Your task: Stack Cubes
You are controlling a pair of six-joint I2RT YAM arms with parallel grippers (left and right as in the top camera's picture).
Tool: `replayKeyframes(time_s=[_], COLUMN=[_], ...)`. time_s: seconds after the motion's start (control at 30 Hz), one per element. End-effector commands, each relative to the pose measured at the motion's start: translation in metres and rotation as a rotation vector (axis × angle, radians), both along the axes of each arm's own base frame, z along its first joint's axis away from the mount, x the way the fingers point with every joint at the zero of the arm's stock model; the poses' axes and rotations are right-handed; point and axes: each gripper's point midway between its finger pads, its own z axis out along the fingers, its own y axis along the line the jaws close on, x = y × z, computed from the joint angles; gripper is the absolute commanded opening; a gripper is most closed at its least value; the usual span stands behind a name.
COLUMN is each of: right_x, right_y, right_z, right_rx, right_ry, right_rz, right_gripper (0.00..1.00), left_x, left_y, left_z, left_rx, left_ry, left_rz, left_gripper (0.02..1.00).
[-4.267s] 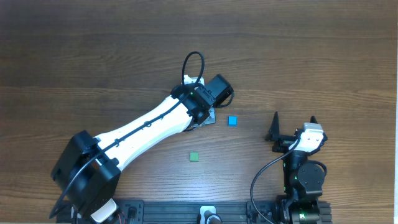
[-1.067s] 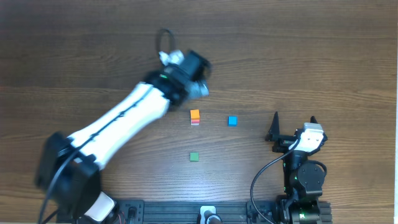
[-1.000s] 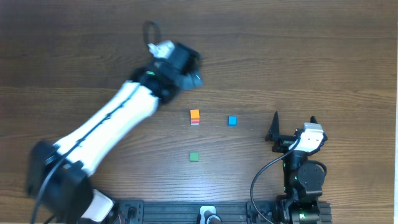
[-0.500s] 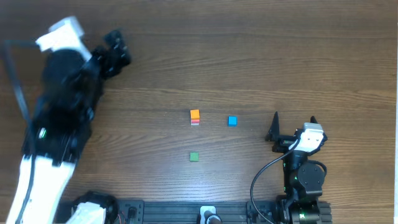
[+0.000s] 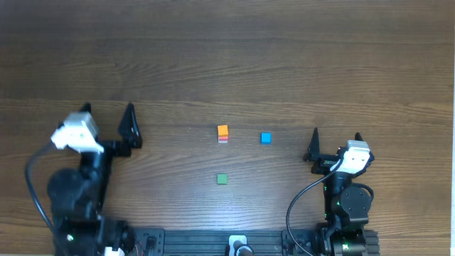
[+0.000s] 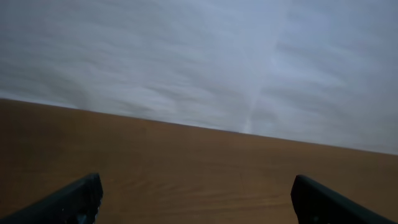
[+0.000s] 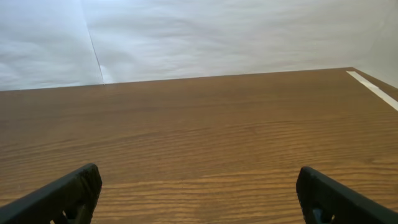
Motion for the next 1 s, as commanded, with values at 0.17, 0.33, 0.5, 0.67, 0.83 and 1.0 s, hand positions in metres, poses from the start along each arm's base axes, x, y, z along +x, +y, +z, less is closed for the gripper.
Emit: replayKeyframes(time_s=[0.17,0.33,0.5,0.67,0.83,1.0], right_x=[0.000,0.000,0.000,0.000,0.000,0.000], right_y=[-0.001,-0.001,-0.001,-0.001,-0.001,-0.001], right_z=[-0.002,-0.002,-0.002,-0.002,-0.002,-0.002], right_rx=[-0.004,-0.004,-0.004,-0.004,-0.004,-0.004], right_ry=[0.001,0.001,0.001,0.001,0.001,0.001], right_rz=[-0.001,-0.001,-0.001,-0.001,-0.001,-0.001], right_gripper=[0.993,0.991,0.993,0.991,0.991,0.993], left_x=[-0.018,-0.019,-0.016,-0.014,-0.014,-0.014], left_y=[0.001,0.001,0.001,0.001,0.002,0.002], left_z=[-0.032,-0.045,-0.064,-0.087,-0.097,-0.097], left_rx=[0.105,0.171,0.176,0.170,0.167,0.167], left_ry=[-0.104,-0.110,-0.077,-0.011,0.030,0.027], left_rz=[-0.017,-0.022,-0.027,-0.033,-0.035,-0.035], left_gripper=[0.978,0.987,0.998,0.998,0.998,0.998])
